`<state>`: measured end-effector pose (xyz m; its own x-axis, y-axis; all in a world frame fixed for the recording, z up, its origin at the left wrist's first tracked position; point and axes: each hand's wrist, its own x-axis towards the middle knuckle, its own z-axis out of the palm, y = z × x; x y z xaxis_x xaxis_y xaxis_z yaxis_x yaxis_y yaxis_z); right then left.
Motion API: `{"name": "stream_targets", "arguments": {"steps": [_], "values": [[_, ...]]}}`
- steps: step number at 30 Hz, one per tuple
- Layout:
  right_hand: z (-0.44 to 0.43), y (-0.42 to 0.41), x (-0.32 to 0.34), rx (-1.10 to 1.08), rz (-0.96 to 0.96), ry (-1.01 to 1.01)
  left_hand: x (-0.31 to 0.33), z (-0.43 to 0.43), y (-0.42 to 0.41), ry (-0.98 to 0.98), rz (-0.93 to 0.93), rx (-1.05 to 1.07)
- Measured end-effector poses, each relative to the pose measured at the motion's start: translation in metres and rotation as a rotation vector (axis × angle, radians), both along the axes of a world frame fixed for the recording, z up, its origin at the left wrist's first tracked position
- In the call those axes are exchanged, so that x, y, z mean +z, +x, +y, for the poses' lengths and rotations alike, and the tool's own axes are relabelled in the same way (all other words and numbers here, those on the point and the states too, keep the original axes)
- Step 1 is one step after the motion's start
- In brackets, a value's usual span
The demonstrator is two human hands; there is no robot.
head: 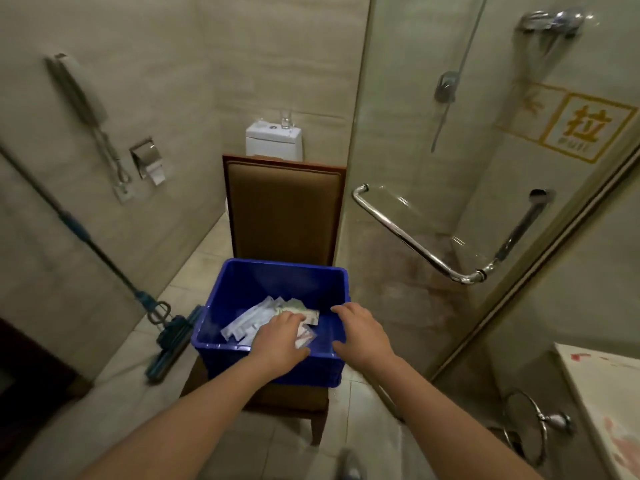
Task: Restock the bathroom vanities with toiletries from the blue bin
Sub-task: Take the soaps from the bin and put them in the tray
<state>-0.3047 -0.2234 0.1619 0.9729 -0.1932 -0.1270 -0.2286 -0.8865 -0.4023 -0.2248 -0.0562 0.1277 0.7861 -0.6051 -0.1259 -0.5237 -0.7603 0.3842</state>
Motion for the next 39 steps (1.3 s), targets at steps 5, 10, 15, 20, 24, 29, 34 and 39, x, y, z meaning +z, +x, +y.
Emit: {"name": "stream_targets", "arguments": {"steps": [5, 10, 15, 20, 24, 29, 34, 39], "values": [[-0.004, 0.057, -0.014, 0.136, 0.035, -0.012, -0.014, 0.012, 0.031, 0.003, 0.039, 0.147], [-0.015, 0.112, -0.032, 0.273, 0.066, -0.025, -0.029, 0.012, 0.057, 0.004, 0.081, 0.315], [-0.03, 0.156, -0.049, 0.407, 0.115, -0.011, -0.044, 0.002, 0.072, 0.03, 0.116, 0.459], [-0.041, 0.189, -0.071, 0.509, 0.168, 0.029, -0.062, -0.009, 0.079, 0.067, 0.18, 0.572], [-0.043, 0.202, -0.088, 0.563, 0.231, 0.035, -0.072, -0.01, 0.083, 0.077, 0.231, 0.635], [-0.043, 0.216, -0.108, 0.571, 0.292, 0.072, -0.081, -0.003, 0.09, 0.09, 0.272, 0.712], [-0.037, 0.23, -0.127, 0.546, 0.356, 0.113, -0.095, 0.009, 0.108, 0.141, 0.327, 0.713], [-0.027, 0.249, -0.144, 0.49, 0.408, 0.143, -0.116, 0.02, 0.137, 0.155, 0.393, 0.671]]}}
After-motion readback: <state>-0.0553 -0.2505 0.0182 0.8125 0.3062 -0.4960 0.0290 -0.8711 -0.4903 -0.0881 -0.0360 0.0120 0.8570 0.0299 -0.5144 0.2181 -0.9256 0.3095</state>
